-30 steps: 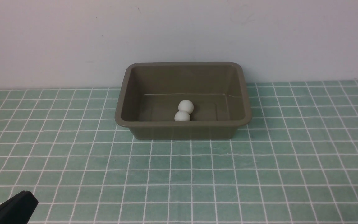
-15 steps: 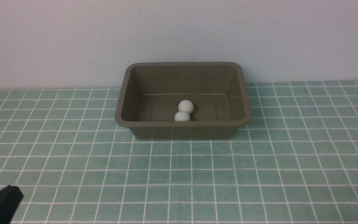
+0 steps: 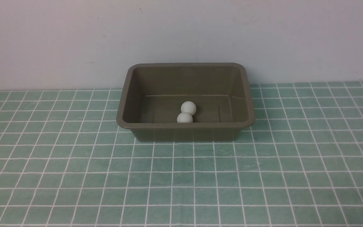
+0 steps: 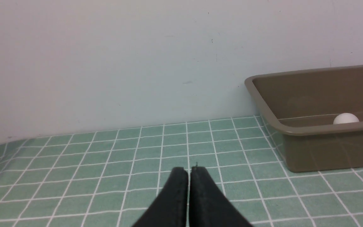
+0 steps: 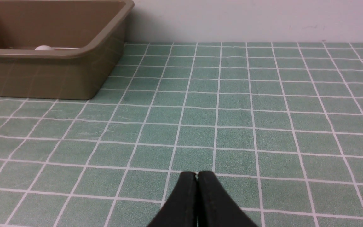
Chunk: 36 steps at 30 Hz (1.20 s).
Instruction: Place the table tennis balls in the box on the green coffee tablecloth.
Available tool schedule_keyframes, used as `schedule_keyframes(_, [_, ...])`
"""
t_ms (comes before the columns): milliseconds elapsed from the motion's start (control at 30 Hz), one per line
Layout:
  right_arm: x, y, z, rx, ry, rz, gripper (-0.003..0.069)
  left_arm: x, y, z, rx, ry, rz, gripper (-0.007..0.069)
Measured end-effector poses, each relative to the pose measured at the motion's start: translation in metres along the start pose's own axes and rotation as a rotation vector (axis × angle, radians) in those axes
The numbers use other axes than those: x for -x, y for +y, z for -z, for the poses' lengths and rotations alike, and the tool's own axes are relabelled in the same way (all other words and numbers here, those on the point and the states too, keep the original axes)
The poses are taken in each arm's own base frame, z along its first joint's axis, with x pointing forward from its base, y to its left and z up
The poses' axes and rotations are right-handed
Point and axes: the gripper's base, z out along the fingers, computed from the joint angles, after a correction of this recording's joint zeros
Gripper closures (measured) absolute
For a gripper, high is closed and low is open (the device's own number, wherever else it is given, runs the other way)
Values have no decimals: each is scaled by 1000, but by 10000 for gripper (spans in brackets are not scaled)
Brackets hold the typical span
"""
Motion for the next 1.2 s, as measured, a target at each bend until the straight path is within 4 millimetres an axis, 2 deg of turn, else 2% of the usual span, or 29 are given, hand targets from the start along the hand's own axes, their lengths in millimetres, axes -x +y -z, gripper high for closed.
schedule_keyframes(167, [0, 0, 0, 0, 0, 0, 675, 0, 0, 0, -1, 1, -4, 632])
schedule_keyframes(300, [0, 0, 0, 0, 0, 0, 675, -3, -2, 0, -26, 37, -71, 632])
schedule_keyframes(467, [0, 0, 0, 0, 0, 0, 675, -15, -4, 1, -50, 165, -26, 632])
schedule_keyframes(600, [0, 0, 0, 0, 0, 0, 675, -18, -2, 2, -17, 199, 19, 632])
schedule_keyframes(1200, [0, 0, 0, 0, 0, -1, 675, -18, -1, 2, -5, 203, 52, 632])
